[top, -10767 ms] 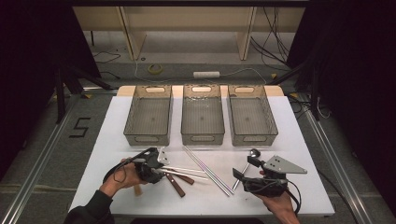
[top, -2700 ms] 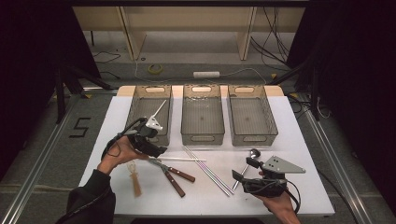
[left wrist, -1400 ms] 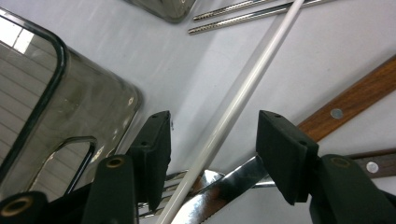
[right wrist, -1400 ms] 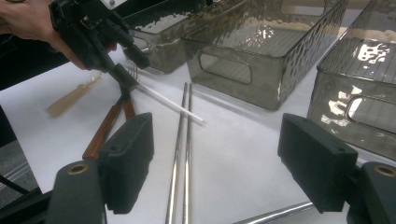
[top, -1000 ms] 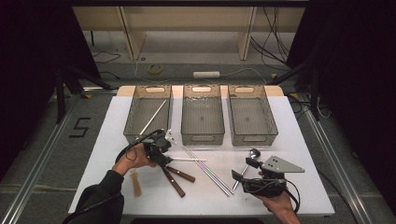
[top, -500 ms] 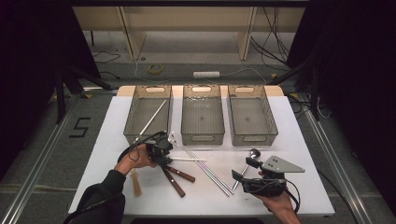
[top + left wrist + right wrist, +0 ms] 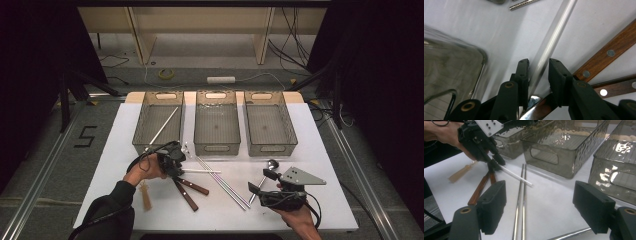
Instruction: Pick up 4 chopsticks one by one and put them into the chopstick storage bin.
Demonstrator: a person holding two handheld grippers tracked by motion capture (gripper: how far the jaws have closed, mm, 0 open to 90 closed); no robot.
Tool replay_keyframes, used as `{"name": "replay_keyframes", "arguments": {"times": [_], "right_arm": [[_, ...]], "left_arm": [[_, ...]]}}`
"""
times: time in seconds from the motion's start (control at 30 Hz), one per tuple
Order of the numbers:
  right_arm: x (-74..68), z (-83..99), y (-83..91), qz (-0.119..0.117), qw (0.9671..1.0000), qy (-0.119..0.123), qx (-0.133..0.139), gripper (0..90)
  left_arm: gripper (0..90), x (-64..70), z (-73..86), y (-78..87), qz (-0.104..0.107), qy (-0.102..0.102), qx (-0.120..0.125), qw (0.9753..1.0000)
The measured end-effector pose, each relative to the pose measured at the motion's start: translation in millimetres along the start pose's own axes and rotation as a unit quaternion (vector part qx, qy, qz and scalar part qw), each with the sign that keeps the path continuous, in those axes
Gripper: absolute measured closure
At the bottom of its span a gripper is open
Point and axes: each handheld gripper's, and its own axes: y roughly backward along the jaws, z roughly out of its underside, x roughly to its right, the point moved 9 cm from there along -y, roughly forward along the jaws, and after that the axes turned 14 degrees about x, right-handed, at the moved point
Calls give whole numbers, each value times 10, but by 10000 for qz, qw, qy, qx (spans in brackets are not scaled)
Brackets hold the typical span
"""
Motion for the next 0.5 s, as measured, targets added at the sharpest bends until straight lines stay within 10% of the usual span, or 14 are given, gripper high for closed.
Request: {"name": "replay_keyframes", "arguments": {"times": [0.5], "right_arm": [[4,8,-1,-5,10000,12,-30,280]], "left_arm": [[781,-43,-18,-16,78,-434,-19,9990]]}}
